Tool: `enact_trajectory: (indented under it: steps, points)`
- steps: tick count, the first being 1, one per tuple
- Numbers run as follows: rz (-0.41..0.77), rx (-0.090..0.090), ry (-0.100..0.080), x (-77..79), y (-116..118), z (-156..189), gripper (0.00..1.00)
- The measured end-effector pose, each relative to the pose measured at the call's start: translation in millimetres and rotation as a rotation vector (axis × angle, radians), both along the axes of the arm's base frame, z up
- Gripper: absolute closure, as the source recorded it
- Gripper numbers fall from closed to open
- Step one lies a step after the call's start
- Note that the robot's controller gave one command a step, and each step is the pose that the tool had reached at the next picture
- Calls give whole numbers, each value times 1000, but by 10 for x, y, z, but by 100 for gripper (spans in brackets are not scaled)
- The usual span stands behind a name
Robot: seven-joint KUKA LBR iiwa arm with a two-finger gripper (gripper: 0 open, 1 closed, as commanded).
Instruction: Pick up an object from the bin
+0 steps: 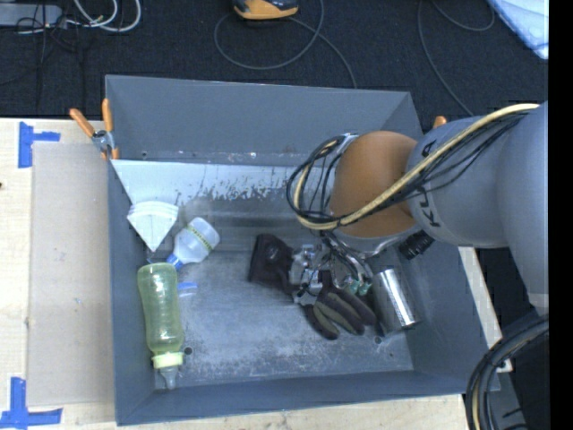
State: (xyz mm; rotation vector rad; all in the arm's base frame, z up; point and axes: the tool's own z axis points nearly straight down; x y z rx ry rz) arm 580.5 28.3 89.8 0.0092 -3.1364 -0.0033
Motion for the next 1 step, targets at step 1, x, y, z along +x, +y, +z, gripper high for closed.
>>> enact_trajectory:
  steps: [1]
  points:
    - [-1,0,0,0,0,0,100]
